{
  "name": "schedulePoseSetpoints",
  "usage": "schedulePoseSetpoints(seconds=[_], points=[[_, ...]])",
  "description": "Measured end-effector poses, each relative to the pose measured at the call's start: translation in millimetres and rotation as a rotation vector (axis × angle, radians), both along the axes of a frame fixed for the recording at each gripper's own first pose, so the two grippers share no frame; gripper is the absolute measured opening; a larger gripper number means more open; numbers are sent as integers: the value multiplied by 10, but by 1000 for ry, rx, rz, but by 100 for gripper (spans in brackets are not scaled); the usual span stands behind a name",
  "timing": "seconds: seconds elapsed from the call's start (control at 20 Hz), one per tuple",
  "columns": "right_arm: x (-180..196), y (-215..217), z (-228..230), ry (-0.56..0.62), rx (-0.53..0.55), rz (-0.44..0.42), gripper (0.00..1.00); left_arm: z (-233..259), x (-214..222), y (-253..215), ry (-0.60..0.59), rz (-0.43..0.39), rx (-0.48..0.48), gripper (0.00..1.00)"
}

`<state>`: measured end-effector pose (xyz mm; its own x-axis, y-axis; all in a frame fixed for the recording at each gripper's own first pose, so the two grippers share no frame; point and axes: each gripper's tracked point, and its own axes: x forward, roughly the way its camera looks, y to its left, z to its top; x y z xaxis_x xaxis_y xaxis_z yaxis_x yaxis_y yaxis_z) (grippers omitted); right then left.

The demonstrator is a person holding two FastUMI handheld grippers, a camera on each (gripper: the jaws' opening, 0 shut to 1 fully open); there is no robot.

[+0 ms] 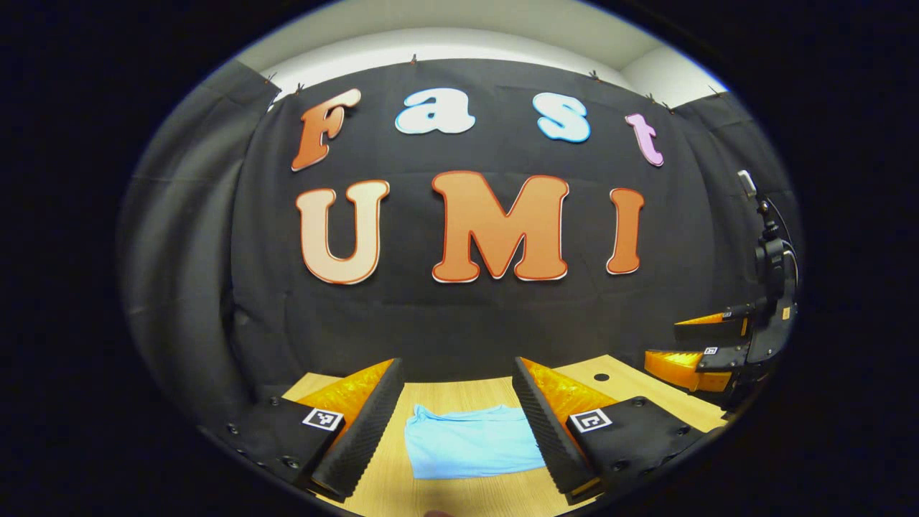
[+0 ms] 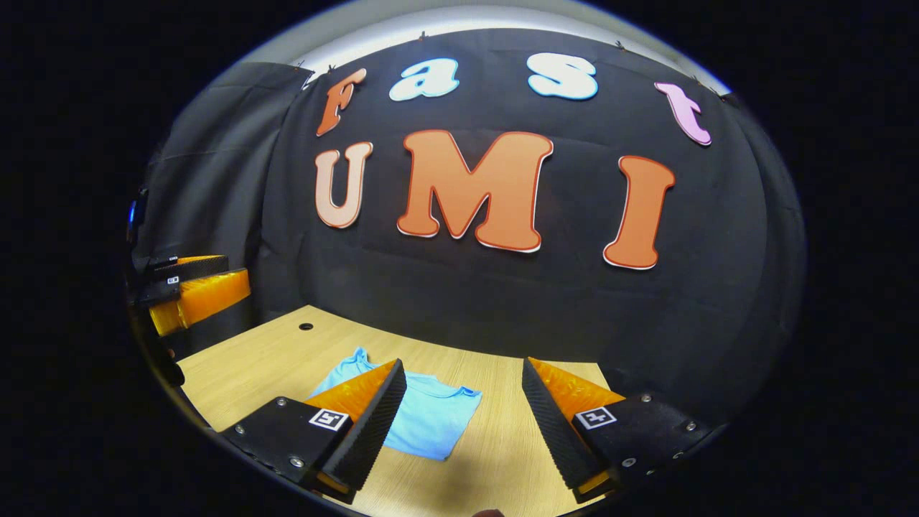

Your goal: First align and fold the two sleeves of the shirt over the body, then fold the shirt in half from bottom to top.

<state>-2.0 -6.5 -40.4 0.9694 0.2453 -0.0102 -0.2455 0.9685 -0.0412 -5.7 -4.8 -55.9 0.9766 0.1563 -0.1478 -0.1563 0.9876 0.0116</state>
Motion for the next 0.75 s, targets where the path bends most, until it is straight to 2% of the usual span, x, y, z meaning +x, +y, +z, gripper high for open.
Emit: schedulePoseSetpoints(seconds=[0.1, 0.35, 0.6, 0.75], points=[[-164, -1, 27, -44, -1, 8, 99, 79, -193, -122, -26, 17, 31, 97], [-542, 109, 0, -70, 4, 44, 99, 1, -625, -395, -17, 59, 37, 99], [-641, 175, 8, -65, 54, 32, 99, 86, -676, -467, -29, 17, 39, 99], [-605, 150, -4, -60, 34, -27, 99, 125, -672, -462, -41, -19, 43, 100]])
